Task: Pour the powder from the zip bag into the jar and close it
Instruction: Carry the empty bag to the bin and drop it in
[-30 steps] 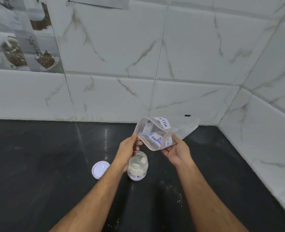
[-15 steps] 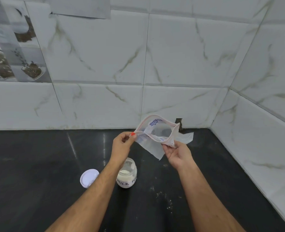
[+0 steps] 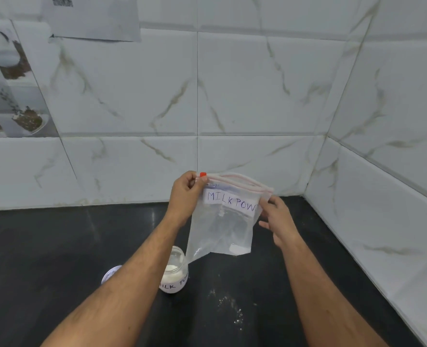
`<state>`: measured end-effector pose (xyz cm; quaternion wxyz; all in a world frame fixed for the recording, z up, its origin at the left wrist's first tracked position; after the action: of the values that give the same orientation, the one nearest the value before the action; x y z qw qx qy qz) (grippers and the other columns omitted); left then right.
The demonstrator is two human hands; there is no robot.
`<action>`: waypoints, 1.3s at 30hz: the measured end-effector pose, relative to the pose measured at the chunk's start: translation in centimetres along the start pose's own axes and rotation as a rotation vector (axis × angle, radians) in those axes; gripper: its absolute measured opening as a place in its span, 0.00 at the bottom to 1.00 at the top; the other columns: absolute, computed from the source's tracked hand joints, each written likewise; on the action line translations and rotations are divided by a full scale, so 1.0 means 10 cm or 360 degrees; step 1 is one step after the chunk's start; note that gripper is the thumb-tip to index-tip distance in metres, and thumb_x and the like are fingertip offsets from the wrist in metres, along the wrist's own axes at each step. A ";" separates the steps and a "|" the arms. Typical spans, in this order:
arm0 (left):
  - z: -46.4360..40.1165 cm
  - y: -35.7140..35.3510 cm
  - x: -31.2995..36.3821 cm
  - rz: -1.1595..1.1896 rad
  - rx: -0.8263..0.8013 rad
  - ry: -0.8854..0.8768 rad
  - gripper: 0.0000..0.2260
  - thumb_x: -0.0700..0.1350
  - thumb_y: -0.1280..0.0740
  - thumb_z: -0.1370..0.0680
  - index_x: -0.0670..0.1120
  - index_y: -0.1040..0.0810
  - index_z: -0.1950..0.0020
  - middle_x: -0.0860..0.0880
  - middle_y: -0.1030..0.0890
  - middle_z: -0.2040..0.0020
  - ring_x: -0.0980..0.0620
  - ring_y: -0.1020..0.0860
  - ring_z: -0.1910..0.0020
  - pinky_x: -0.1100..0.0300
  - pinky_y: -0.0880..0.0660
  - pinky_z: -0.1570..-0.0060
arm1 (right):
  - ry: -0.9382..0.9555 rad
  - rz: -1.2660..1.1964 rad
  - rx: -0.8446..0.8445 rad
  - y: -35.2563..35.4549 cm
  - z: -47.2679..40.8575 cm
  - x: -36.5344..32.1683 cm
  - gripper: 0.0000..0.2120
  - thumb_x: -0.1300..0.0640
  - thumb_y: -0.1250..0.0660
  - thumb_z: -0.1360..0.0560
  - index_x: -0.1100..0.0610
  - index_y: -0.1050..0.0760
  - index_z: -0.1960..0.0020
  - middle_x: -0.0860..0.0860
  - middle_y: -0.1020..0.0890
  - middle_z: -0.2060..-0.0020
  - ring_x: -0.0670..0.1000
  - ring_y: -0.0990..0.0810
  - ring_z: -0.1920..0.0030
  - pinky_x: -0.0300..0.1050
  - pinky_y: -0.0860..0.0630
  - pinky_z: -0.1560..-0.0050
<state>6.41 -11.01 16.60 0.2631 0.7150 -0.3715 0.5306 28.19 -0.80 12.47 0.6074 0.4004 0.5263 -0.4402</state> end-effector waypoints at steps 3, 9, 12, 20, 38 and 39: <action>-0.08 -0.02 0.05 0.0092 0.0018 0.0054 0.09 0.44 0.32 0.20 0.38 0.22 0.54 0.48 0.18 0.63 0.53 0.20 0.63 0.62 0.24 0.63 | 0.0072 -0.0047 -0.0106 0.09 -0.11 -0.15 0.11 0.46 0.33 0.20 0.48 0.22 0.41 0.46 0.15 0.44 0.48 0.19 0.41 0.56 0.27 0.38; -0.17 0.05 0.04 0.0151 0.0185 0.0117 0.07 0.43 0.33 0.20 0.45 0.21 0.58 0.47 0.17 0.64 0.50 0.18 0.63 0.55 0.21 0.59 | 0.0273 -0.0084 -0.0145 0.16 -0.23 -0.40 0.13 0.56 0.33 0.19 0.50 0.15 0.61 0.49 0.12 0.60 0.48 0.14 0.58 0.45 0.18 0.57; -0.20 0.13 -0.02 0.0069 0.0252 0.0135 0.10 0.44 0.32 0.20 0.37 0.23 0.55 0.41 0.22 0.62 0.45 0.24 0.62 0.48 0.25 0.57 | 0.0369 0.0001 -0.0024 0.17 -0.29 -0.49 0.13 0.57 0.34 0.19 0.55 0.19 0.61 0.50 0.14 0.64 0.49 0.17 0.63 0.46 0.21 0.61; -0.05 0.01 -0.08 0.0243 0.0070 0.0319 0.16 0.55 0.34 0.20 0.43 0.18 0.53 0.41 0.14 0.54 0.44 0.16 0.57 0.49 0.19 0.53 | 0.0611 -0.0045 0.0284 0.10 -0.37 -0.59 0.15 0.55 0.39 0.17 0.66 0.26 0.56 0.56 0.23 0.62 0.52 0.26 0.61 0.48 0.28 0.59; 0.24 -0.02 -0.53 -0.0991 0.0415 -0.0037 0.34 0.70 0.45 0.23 0.39 0.32 0.68 0.48 0.31 0.75 0.50 0.35 0.73 0.52 0.33 0.71 | 0.0805 -0.0034 0.0464 0.27 -0.63 -0.77 0.22 0.54 0.37 0.19 0.43 0.28 0.72 0.39 0.28 0.78 0.39 0.32 0.75 0.34 0.35 0.73; 0.22 -0.02 -0.52 -0.0980 0.0411 -0.0033 0.33 0.70 0.44 0.24 0.40 0.33 0.69 0.49 0.32 0.75 0.51 0.36 0.73 0.54 0.35 0.71 | 0.0847 -0.0008 0.0465 0.29 -0.64 -0.79 0.21 0.54 0.37 0.20 0.43 0.27 0.72 0.38 0.28 0.78 0.39 0.32 0.75 0.33 0.35 0.74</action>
<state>6.94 -11.31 10.94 0.3146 0.8264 -0.0703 0.4617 28.65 7.05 19.56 0.3830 0.5835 0.5991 -0.3924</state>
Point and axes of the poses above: each hand's wrist, its own z-axis away from the middle knuckle, its own y-axis out of the back of the hand, x = y × z, the point moved 2 cm from there along -z, towards the middle knuckle
